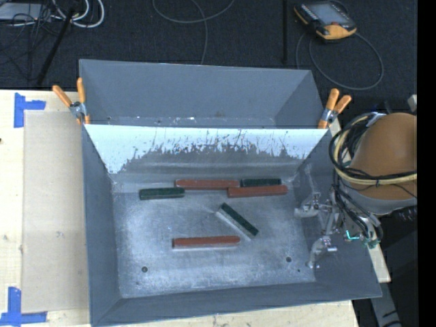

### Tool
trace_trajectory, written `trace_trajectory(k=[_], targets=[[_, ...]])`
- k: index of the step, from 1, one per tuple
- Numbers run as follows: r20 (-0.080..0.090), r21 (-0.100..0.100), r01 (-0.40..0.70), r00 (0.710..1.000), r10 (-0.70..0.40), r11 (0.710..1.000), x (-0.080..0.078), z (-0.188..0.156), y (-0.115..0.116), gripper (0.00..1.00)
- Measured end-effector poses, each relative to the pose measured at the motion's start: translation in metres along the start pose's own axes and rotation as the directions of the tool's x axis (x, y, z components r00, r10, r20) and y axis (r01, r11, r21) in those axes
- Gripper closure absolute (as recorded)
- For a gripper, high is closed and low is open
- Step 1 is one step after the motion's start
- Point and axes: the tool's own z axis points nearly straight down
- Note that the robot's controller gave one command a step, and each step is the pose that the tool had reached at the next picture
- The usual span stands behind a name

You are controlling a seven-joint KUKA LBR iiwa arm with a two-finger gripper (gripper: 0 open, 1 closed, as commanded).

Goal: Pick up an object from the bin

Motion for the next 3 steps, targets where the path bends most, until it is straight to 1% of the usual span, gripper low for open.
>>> trace_trajectory(k=[1, 2, 3], targets=[[0.007, 0.002, 0.003, 1.0, -0.003, 1.0, -0.002, -0.004, 0.0, 0.0], [0.016, 0.002, -0.019, 1.0, 0.019, 1.0, -0.048, 0.049, 0.062, 0.0], [0.025, -0.004, 0.015, 1.0, -0.015, 1.0, -0.032, 0.085, 0.083, 0.0]])
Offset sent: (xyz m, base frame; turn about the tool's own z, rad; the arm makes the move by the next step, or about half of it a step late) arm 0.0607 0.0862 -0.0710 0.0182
